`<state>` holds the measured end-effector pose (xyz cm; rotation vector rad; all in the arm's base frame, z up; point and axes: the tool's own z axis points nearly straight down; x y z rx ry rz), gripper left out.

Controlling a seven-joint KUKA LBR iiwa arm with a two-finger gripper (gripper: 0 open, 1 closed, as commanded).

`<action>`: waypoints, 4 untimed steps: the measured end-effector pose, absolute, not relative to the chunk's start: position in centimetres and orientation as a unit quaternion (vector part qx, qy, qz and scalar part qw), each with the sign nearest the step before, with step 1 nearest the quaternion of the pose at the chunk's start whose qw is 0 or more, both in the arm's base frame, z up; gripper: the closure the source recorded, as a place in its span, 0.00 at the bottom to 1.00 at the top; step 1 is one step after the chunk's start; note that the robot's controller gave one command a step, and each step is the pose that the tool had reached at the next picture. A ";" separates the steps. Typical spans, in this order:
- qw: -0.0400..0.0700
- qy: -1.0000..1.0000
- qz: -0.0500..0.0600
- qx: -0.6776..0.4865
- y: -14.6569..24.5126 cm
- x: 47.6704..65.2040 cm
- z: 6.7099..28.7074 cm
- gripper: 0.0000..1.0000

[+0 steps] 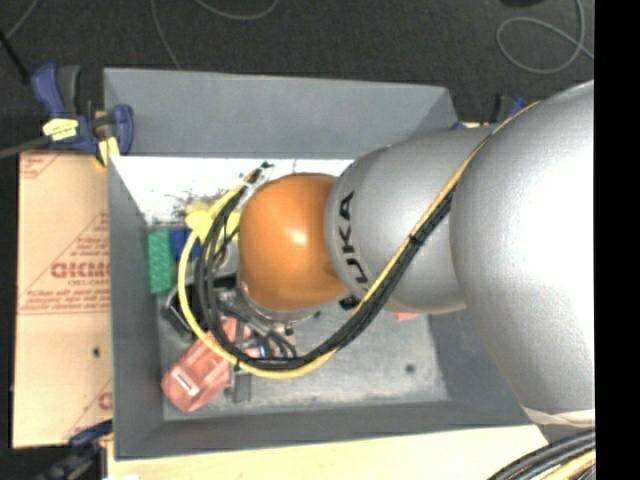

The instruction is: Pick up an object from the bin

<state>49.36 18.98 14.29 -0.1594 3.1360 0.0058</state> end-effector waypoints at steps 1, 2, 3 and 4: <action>0.024 0.978 0.007 -0.209 20.1 49.5 8.6 1.00; 0.024 0.978 0.007 -0.208 20.2 49.5 8.6 1.00; 0.033 0.982 0.016 -0.187 18.8 49.2 8.8 1.00; 0.034 0.988 0.010 -0.154 16.3 50.0 8.8 1.00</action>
Offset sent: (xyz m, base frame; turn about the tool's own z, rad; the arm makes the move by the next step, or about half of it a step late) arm 0.0000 0.0000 0.0000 0.0000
